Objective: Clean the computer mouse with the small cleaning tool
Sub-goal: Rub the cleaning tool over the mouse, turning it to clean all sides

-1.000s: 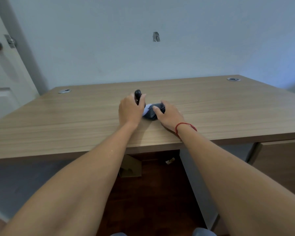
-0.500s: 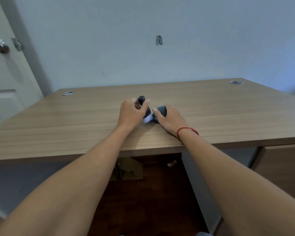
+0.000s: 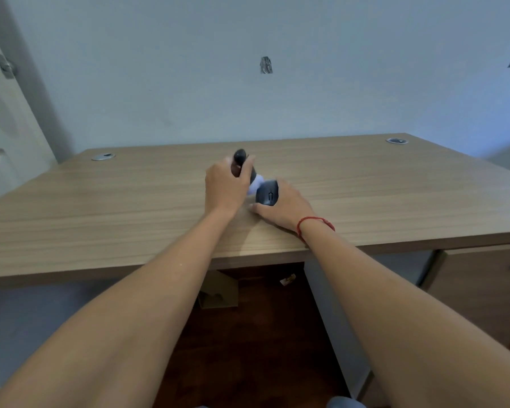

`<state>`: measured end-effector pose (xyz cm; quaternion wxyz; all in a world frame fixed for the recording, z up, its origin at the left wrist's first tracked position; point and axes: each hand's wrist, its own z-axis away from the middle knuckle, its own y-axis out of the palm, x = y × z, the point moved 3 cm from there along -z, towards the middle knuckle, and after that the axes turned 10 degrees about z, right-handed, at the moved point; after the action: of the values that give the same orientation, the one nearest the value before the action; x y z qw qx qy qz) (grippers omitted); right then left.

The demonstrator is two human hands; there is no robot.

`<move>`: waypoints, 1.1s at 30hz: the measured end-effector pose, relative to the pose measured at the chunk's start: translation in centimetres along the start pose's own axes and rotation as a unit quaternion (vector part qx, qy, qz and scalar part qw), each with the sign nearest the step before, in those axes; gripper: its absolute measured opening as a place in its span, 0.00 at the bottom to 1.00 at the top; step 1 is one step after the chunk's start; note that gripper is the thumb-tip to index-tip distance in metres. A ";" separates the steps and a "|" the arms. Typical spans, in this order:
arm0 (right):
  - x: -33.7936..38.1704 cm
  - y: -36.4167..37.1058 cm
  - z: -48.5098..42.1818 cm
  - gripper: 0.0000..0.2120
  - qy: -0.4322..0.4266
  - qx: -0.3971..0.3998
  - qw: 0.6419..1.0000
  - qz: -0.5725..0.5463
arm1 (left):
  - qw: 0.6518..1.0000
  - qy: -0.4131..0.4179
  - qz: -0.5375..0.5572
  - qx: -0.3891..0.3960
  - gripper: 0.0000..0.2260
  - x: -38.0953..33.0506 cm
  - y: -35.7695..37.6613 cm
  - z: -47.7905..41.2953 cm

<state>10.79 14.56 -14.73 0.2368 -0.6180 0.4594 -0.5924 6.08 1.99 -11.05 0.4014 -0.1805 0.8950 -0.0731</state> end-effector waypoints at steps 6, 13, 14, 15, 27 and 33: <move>-0.2 -0.1 0.3 0.22 -0.009 0.002 1.000 -0.025 | 0.995 -0.014 -0.082 0.048 0.19 0.7 0.7 0.3; -0.9 0.4 -0.5 0.28 0.001 0.004 1.000 -0.004 | 0.996 -0.077 0.040 -0.009 0.20 0.5 0.6 -0.5; -0.8 0.4 -0.4 0.28 -0.005 0.002 1.000 -0.006 | 0.996 -0.084 0.027 0.006 0.20 0.8 0.9 -0.4; -0.6 0.4 -0.4 0.28 -0.005 0.002 1.000 -0.012 | 0.995 -0.093 0.003 0.022 0.19 1.3 1.2 -0.2; -0.7 0.5 -1.8 0.22 0.020 -0.026 0.999 -0.017 | 0.991 -0.134 -0.022 0.000 0.19 1.7 1.2 -0.1; -0.5 0.5 -2.0 0.23 0.037 -0.027 0.999 -0.020 | 0.997 -0.063 0.044 -0.030 0.18 0.7 -0.4 1.3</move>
<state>8.78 15.28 -15.07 0.1911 -0.6112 0.4707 -0.6070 6.66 1.38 -12.31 0.4544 -0.1571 0.8767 -0.0174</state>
